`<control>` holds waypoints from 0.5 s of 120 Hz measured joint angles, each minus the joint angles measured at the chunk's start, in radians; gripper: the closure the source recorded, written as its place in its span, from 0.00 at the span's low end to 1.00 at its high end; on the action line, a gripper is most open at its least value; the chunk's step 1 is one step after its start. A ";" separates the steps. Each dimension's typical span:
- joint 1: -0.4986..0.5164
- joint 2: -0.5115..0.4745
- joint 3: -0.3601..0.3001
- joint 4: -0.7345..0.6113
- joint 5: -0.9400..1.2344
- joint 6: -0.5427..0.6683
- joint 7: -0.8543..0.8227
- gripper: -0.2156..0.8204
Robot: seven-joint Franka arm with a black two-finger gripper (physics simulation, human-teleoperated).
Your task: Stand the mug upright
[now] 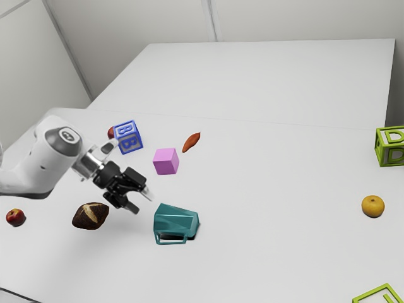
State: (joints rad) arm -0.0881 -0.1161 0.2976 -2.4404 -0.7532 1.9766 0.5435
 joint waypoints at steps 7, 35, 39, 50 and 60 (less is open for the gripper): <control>-0.001 0.013 0.000 -0.010 -0.031 0.018 0.042 0.21; -0.006 0.076 0.000 -0.015 -0.191 0.054 0.202 0.21; -0.007 0.085 0.000 -0.016 -0.213 0.055 0.222 0.21; -0.010 0.101 0.000 -0.016 -0.266 0.054 0.274 0.21; -0.012 0.108 0.000 -0.018 -0.304 0.044 0.316 0.21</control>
State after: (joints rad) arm -0.1001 -0.0085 0.2976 -2.4585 -1.0568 2.0205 0.8594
